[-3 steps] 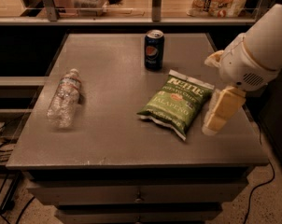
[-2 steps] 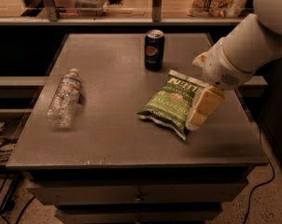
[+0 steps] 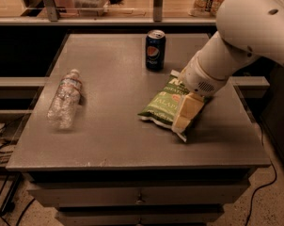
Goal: Pick green jalapeno chip bag
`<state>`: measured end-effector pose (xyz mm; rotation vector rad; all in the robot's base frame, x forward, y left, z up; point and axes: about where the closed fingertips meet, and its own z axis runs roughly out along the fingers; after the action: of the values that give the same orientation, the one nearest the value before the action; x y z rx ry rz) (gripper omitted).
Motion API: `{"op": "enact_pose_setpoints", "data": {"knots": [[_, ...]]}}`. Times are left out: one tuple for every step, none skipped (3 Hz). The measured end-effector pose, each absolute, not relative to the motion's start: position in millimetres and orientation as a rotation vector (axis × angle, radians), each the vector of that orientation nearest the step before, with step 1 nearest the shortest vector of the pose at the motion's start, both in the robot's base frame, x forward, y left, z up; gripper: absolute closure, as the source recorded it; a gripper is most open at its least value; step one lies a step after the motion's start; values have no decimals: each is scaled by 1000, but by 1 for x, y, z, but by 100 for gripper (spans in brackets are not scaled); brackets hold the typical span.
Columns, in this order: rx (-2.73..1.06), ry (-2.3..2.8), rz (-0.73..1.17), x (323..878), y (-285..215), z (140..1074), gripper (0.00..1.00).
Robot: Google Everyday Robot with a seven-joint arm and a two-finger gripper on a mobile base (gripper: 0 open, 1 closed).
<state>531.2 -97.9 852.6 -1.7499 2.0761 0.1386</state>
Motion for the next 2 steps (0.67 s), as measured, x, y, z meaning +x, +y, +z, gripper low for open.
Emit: {"op": "enact_pose_setpoints", "data": {"knots": [[-1777, 2086, 120, 532, -97, 846, 40], [-1773, 2075, 84, 532, -104, 861, 64]]}}
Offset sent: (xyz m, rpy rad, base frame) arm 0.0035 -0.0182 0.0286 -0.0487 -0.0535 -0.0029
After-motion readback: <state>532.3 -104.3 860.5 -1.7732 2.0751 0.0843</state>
